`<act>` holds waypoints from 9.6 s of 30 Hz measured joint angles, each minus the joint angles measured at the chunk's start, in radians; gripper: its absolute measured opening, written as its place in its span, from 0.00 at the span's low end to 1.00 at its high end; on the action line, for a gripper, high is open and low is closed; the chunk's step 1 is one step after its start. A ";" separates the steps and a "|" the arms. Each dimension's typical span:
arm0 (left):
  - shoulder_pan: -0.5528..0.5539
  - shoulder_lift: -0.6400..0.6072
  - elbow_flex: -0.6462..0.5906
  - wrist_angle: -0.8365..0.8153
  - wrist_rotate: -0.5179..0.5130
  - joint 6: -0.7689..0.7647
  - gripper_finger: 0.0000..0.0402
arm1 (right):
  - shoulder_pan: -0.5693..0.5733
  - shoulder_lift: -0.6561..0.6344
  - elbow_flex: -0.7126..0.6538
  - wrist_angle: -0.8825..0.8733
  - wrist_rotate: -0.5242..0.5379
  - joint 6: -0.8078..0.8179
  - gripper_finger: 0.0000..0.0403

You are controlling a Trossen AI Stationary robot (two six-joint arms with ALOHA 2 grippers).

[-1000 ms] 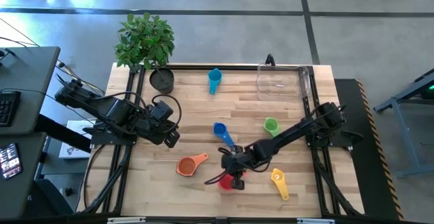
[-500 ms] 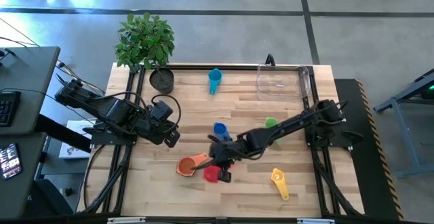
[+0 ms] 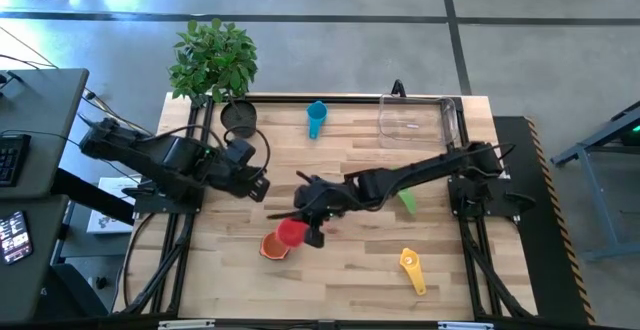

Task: Nest measuring cups in basket
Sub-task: Stack the red measuring cup on top of the orange measuring cup, then stack the light blue measuring cup on top of the red measuring cup

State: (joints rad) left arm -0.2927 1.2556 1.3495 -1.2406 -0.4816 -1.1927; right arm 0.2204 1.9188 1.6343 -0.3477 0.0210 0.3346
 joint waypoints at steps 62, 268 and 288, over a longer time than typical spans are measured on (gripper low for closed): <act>0.189 0.000 0.001 0.004 0.008 0.098 0.18 | -0.036 0.249 0.001 0.282 -0.171 -0.029 0.03; 0.189 -0.230 0.001 -0.028 -0.021 0.463 0.18 | -0.377 0.275 0.414 -0.524 -0.030 -0.082 0.00; 0.189 -0.229 0.001 -0.028 0.130 0.297 0.18 | -0.172 0.275 0.427 -0.270 -0.145 -0.207 0.00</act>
State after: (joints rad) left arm -0.1040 1.0267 1.3502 -1.2682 -0.3515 -0.8958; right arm 0.0482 2.1937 2.0617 -0.6174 -0.1237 0.1276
